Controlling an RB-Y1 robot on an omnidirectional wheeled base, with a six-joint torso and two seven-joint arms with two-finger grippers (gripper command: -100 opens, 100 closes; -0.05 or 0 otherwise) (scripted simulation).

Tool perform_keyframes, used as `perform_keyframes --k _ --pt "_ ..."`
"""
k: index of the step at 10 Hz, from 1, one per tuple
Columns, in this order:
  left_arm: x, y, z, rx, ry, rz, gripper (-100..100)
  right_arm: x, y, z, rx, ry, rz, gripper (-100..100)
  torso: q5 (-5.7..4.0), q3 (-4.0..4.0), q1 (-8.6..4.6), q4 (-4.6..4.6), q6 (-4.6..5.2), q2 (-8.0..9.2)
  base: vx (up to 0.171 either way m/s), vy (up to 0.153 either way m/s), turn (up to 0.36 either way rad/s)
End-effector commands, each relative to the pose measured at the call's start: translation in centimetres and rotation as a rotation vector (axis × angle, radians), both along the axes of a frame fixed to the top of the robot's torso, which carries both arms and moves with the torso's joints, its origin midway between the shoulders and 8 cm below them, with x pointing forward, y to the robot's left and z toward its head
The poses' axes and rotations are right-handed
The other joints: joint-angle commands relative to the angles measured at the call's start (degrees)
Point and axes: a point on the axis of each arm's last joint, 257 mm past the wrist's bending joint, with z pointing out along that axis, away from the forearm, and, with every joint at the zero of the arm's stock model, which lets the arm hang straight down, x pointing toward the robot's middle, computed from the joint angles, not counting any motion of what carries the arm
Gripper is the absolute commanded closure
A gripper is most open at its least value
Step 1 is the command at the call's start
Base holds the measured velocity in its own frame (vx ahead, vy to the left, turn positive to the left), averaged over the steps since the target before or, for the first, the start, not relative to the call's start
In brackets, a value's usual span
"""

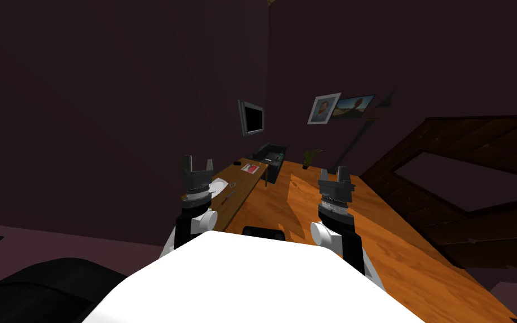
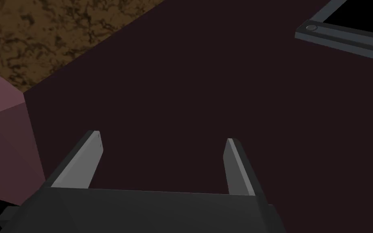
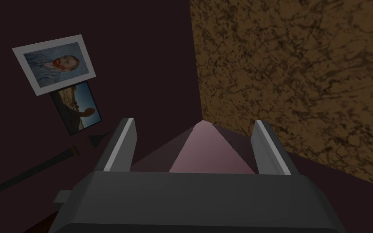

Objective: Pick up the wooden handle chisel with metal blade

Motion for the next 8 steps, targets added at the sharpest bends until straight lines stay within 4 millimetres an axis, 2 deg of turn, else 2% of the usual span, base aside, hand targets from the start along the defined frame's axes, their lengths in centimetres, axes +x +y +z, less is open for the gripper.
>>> perform_keyframes --k 1,2,3,4,8 --pt "1.4 1.2 -2.1 0.0 0.078 0.009 -100 0.0 0.0 0.0 0.0 0.0 0.0 0 0.0 0.0 0.0 0.0 0.0 0.0 0.004 -0.03 -0.081" --pt "2.0 1.8 -3.2 -0.003 0.115 0.015 -100 0.0 0.0 0.0 0.0 0.0 0.0 0 -0.01 -0.01 -0.09 -0.01 0.01 -0.01 0.009 -0.052 -0.078" --pt "2.0 1.8 -3.2 -0.003 0.115 0.015 -100 0.0 0.0 0.0 0.0 0.0 0.0 0 -0.03 -0.01 -0.16 -0.01 0.0 -0.02 0.01 -0.038 -0.006" --pt "2.7 2.6 -4.4 -0.009 0.159 0.023 -100 0.0 0.0 0.0 0.0 0.0 0.0 0 -0.03 -0.02 -0.13 -0.01 0.0 -0.04 0.012 -0.04 -0.036" --pt "5.2 7.5 -11.5 -0.056 0.38 0.079 -100 0.0 0.0 0.0 0.0 0.0 0.0 0 -0.04 -0.06 -0.19 -0.02 0.01 -0.1 0.021 -0.051 -0.088"
